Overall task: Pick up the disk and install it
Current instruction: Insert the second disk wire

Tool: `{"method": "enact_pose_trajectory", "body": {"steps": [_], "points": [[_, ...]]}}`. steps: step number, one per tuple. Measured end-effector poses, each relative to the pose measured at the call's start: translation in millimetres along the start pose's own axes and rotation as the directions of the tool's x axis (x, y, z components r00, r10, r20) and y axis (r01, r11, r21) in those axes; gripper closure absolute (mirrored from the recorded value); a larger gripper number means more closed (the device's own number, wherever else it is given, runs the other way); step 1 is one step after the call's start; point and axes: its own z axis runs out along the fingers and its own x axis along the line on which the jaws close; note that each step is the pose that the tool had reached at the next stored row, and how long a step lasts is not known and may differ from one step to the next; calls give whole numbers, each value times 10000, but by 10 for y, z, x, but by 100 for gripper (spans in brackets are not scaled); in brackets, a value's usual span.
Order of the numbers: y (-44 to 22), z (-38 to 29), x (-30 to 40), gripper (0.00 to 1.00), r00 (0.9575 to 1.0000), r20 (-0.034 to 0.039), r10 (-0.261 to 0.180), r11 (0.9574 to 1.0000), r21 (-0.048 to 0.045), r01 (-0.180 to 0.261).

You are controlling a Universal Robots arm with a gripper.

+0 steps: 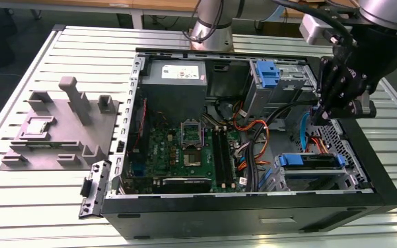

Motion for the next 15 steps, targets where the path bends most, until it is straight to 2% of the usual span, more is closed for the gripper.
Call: {"method": "enact_pose_trajectory", "body": {"steps": [4, 8, 15], "points": [[2, -48, -42, 90, 10000, -33, 0, 10000, 3, 0], [5, -55, -79, 90, 10000, -96, -2, 10000, 8, 2], [6, -56, -98, 90, 10000, -98, -3, 10000, 8, 3]]}}
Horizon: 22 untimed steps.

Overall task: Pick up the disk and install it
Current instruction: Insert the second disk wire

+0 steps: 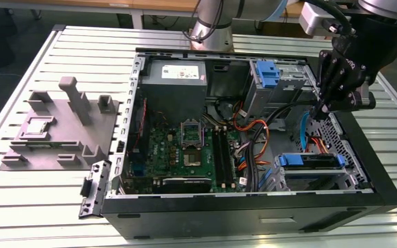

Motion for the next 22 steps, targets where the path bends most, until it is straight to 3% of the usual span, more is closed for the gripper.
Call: {"method": "enact_pose_trajectory", "body": {"steps": [7, 16, 18, 22], "points": [[1, 0, -5, 90, 10000, 0, -1, 10000, 0, 1], [8, -55, -110, 90, 10000, -32, -1, 10000, 2, 1], [10, -65, -142, 90, 10000, -57, -1, 10000, 4, 1], [17, -74, -228, 90, 9998, -199, -5, 10000, 13, 6]]}}
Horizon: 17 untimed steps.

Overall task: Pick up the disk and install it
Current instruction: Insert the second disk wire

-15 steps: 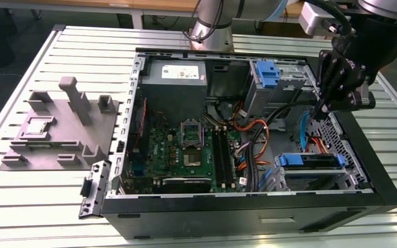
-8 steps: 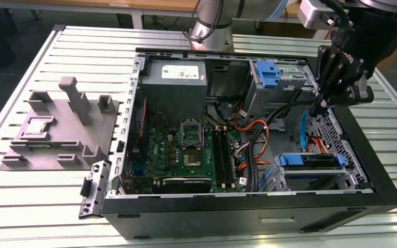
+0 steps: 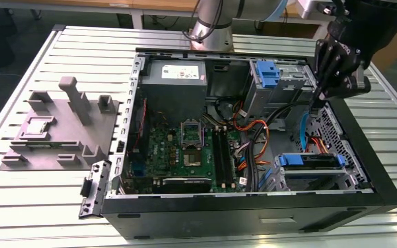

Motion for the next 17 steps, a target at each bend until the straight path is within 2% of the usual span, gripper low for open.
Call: {"method": "enact_pose_trajectory", "body": {"steps": [4, 9, 11, 12, 17], "points": [[2, 3, -28, 90, 9999, -144, -5, 10000, 3, 5], [3, 10, -29, 90, 9991, -421, -12, 10000, 24, 13], [3, 19, -29, 89, 9987, -507, -15, 10000, 31, 16], [3, 24, -30, 83, 9986, -533, -15, 10000, 33, 17], [4, 58, -32, 83, 9984, -563, -16, 10000, 36, 18]]}}
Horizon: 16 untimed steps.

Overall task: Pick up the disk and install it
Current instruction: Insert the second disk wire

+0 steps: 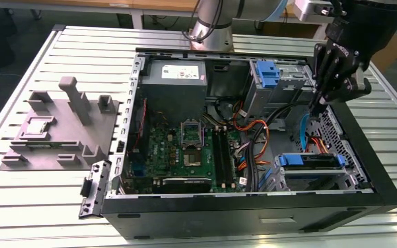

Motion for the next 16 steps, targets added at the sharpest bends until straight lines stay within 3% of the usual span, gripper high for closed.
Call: {"method": "enact_pose_trajectory", "body": {"steps": [4, 6, 7, 12, 16], "points": [[1, 30, -4, 83, 9997, -249, -6, 10000, 20, 7], [2, 53, -7, 82, 9996, -297, -8, 10000, 24, 9], [3, 64, -8, 75, 9995, -326, -8, 10000, 26, 9], [4, 115, -14, 75, 9987, -502, -13, 10000, 40, 15], [5, 149, -18, 89, 9979, -642, -16, 10000, 52, 19]]}}
